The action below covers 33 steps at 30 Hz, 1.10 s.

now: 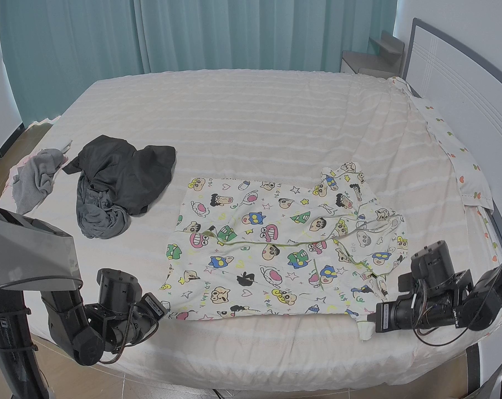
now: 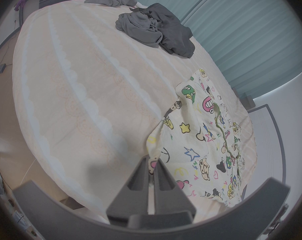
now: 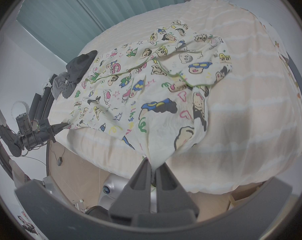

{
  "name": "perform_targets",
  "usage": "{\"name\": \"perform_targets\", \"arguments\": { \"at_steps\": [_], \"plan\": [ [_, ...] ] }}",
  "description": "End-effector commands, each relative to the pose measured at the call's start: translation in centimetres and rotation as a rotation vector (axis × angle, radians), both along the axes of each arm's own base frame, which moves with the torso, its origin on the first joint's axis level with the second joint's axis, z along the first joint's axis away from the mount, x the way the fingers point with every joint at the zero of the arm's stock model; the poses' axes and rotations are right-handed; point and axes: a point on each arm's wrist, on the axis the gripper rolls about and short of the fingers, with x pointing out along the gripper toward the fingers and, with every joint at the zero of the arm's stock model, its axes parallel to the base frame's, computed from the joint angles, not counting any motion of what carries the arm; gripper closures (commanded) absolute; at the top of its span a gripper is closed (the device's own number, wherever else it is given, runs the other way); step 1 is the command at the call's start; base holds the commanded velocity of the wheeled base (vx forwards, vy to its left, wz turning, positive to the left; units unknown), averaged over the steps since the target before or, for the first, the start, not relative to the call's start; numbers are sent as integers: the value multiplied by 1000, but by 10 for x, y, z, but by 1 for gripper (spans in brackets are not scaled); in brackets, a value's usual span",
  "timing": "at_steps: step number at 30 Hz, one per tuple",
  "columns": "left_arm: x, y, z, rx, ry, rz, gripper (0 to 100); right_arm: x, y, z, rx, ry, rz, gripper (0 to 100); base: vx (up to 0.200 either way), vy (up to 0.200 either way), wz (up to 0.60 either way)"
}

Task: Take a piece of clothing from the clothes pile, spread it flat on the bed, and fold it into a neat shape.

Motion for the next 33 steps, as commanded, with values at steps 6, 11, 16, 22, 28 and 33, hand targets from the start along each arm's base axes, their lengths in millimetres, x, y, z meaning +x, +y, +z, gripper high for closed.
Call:
{"name": "perform_targets", "arguments": {
  "at_steps": [6,11,16,22,28,33],
  "plan": [
    [0,0,-1,3,0,0,100,25,10,57,-19,-116,90,100,0,0,0],
    [0,0,1,2,-5,3,100,25,10,60,-47,-65,97,0,0,0,0],
    [-1,1,0,3,-2,6,100,17,6,61,-50,-58,97,0,0,0,0],
    [-1,1,1,3,-2,6,100,1,-6,37,-84,45,82,0,0,0,0],
    [-1,2,1,2,-2,8,100,-2,-35,10,-3,88,9,0,0,0,0],
    [1,3,4,-10,-33,13,100,5,-52,-5,96,45,-20,0,0,0,0]
  ]
}}
